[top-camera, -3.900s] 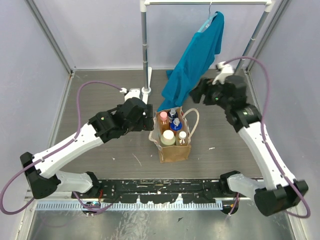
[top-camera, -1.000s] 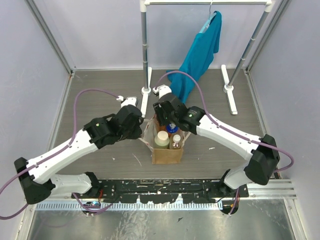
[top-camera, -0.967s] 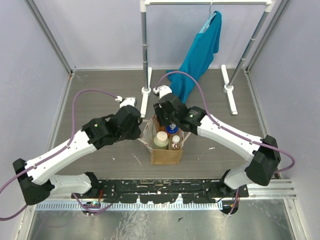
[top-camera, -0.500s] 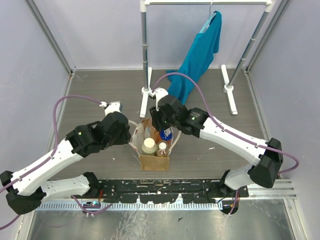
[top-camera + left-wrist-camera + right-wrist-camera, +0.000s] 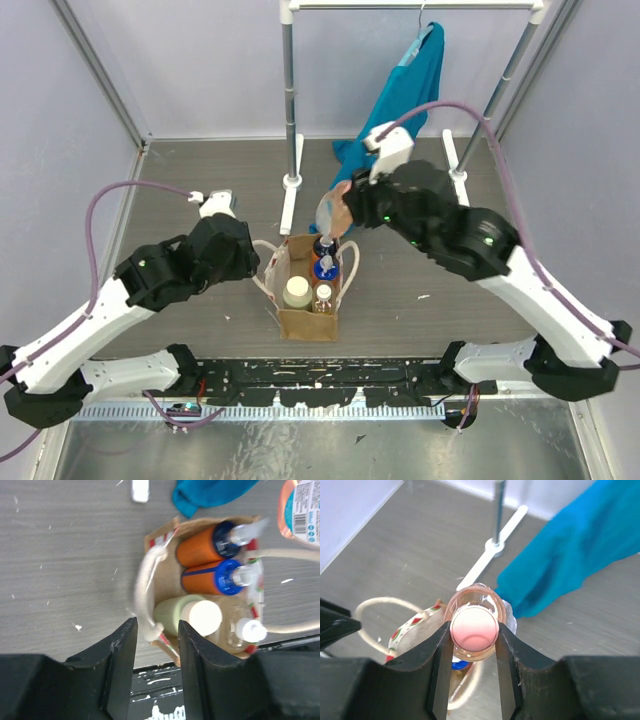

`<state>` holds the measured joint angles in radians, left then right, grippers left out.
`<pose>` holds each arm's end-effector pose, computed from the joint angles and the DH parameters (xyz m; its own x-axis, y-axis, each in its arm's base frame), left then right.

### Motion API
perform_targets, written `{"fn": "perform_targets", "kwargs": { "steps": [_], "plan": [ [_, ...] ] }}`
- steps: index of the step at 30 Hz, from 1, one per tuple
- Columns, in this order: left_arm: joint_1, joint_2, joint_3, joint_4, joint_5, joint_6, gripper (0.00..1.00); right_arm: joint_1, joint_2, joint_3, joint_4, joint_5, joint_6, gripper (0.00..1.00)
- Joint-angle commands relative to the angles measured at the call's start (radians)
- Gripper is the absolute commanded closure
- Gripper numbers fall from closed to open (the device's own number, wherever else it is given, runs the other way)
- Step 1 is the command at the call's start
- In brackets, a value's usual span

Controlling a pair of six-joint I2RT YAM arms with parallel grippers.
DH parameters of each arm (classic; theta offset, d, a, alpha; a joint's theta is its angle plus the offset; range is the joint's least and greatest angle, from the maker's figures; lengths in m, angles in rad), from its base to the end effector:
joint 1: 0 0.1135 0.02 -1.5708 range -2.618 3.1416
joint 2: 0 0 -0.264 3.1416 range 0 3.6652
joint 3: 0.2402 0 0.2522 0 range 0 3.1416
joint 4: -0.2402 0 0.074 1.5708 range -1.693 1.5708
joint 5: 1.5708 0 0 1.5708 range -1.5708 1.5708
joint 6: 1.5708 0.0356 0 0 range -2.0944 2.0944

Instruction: Take the personal care products out of the canvas bag

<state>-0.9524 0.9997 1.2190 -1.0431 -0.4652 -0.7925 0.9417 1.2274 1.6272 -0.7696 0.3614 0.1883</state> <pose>0.1146 -0.1335 0.3698 -0.6914 -0.1261 -0.7114 0.0843 0.9639 -0.2527 0.1475 0.1814 0.4739 -0.3142 -0.1341 -0.9398 -0.5126 0.8572 0.0490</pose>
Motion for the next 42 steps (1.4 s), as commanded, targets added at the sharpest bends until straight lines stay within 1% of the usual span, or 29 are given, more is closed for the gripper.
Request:
{"fn": "perform_targets", "kwargs": {
  "steps": [1,6,8,10,12,15,19,22,24,28,34,35,37,38,40,42],
  "plan": [
    [-0.044,0.007,0.159,-0.023,-0.064,0.070,0.56,-0.006,-0.102,0.119,0.029,0.230,-0.066,0.99],
    [-0.143,0.102,0.328,-0.098,-0.143,0.112,0.54,-0.007,-0.130,0.080,-0.009,0.361,-0.090,0.99],
    [-0.175,0.148,0.373,-0.100,-0.135,0.140,0.51,-0.007,-0.140,0.036,-0.008,0.396,-0.089,0.99],
    [-0.208,0.189,0.384,-0.069,-0.118,0.173,0.48,-0.008,-0.152,-0.024,-0.002,0.430,-0.080,0.99],
    [-0.230,0.223,0.363,-0.018,-0.100,0.202,0.44,-0.012,-0.159,-0.081,0.006,0.465,-0.053,0.99],
    [-0.238,0.288,0.313,0.026,-0.080,0.202,0.42,-0.046,-0.163,-0.167,0.008,0.442,0.011,0.99],
    [-0.238,0.355,0.242,0.056,-0.078,0.160,0.40,-0.174,-0.183,-0.323,0.053,0.346,0.062,0.99],
    [-0.239,0.359,0.155,0.098,-0.083,0.129,0.38,-0.273,-0.206,-0.423,0.099,0.261,0.078,0.99],
    [-0.239,0.361,0.107,0.125,-0.081,0.113,0.38,-0.310,-0.213,-0.474,0.118,0.231,0.089,0.99],
    [-0.238,0.377,0.033,0.156,-0.074,0.080,0.39,-0.323,-0.230,-0.559,0.158,0.233,0.110,0.99],
    [-0.238,0.417,-0.028,0.214,-0.031,0.055,0.44,-0.328,-0.256,-0.614,0.168,0.240,0.136,0.98],
    [-0.239,0.420,-0.035,0.237,-0.026,0.053,0.46,-0.330,-0.263,-0.623,0.168,0.239,0.139,0.97],
    [-0.238,0.429,-0.043,0.245,-0.018,0.047,0.52,-0.332,-0.273,-0.631,0.168,0.232,0.140,0.85],
    [-0.238,0.433,-0.047,0.245,-0.015,0.044,0.53,-0.331,-0.277,-0.634,0.168,0.228,0.141,0.82],
    [-0.238,0.436,-0.053,0.245,-0.015,0.034,0.53,-0.332,-0.287,-0.639,0.166,0.228,0.141,0.82],
    [-0.238,0.433,-0.055,0.239,-0.016,0.023,0.49,-0.332,-0.294,-0.637,0.161,0.235,0.141,0.82]
  ]
}}
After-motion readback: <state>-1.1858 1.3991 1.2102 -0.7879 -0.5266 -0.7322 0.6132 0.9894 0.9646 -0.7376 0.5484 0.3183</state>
